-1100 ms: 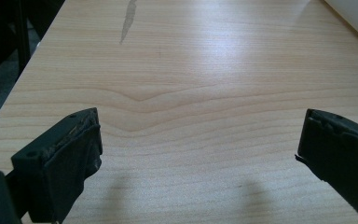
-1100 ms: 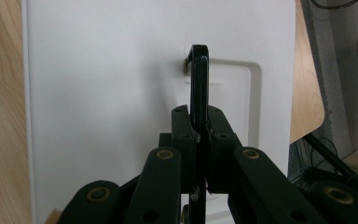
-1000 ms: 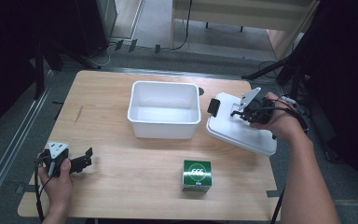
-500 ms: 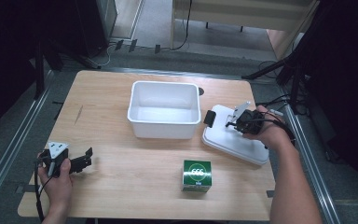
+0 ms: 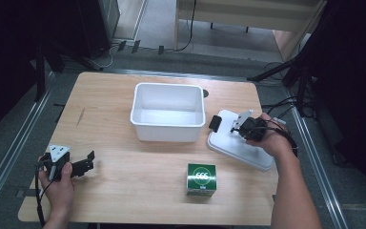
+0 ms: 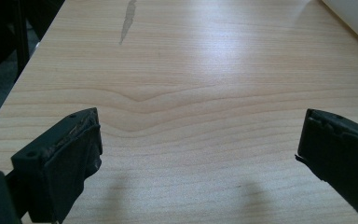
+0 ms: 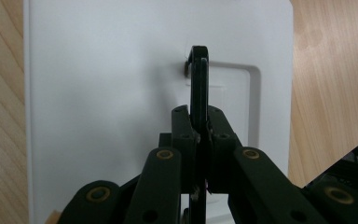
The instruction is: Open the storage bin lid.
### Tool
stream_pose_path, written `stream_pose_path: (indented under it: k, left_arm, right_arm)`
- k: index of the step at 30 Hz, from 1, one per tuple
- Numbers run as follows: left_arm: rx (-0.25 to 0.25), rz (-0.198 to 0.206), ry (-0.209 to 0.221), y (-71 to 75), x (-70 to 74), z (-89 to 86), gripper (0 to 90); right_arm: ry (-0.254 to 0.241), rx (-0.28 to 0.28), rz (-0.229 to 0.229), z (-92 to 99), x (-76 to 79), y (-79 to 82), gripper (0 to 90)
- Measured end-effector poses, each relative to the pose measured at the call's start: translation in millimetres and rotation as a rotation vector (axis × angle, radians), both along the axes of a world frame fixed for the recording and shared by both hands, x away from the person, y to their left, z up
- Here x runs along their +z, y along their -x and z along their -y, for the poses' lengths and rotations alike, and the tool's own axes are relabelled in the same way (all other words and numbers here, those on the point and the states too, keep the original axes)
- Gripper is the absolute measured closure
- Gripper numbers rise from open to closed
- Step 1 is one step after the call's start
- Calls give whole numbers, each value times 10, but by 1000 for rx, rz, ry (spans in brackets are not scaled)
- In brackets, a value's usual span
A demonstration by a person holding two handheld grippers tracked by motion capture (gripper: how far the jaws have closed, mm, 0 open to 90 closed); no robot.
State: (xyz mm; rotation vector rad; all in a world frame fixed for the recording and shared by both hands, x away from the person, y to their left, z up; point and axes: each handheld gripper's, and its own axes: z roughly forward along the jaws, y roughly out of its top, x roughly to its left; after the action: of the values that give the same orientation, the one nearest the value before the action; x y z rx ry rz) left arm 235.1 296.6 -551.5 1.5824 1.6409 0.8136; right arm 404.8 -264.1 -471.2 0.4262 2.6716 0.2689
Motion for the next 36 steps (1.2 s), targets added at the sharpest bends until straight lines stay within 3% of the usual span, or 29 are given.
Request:
stream_pose_path:
  k: [3,9,17,18,19,20,23,24,25,26,29,30,36]
  left_arm:
    - [0,0,0,0,0,0,0]
    - [-1,1,2,2,0,-4,0]
    - [3,-2,5,-2,0,-5,0]
    - [4,-5,-1,-2,1,0,0]
    - [4,-5,-1,-2,1,0,0]
    - [3,-5,-3,-3,1,3,0]
    - [4,-5,-2,-1,1,1,0]
    - [5,-4,-2,-1,1,1,0]
    - [5,-4,-2,-1,1,1,0]
    - [4,-3,-3,0,1,1,0]
    - [7,-3,-5,2,1,3,0]
    - [8,-1,-6,5,0,3,0]
    - [12,-3,4,-4,0,-9,0]
  right_arm:
    - [-6,-2,11,-4,-8,5,843]
    - [-20,-9,1,-10,-38,63,691]
    - [-107,-61,-37,30,60,142,555]
    - [-132,-72,-46,21,134,172,458]
    - [-132,-72,-46,21,134,172,458]
    - [-126,-96,-30,-6,184,203,379]
    - [-135,-83,0,-38,248,261,321]
    - [-175,-98,-4,-73,322,312,208]
    - [-175,-98,-4,-73,322,312,208]
    - [-205,-113,-23,-114,389,368,118]
    - [-204,-83,-31,-142,424,432,72]
    - [-211,-58,-72,-183,450,499,0]
    - [-220,-32,-80,-305,479,688,0]
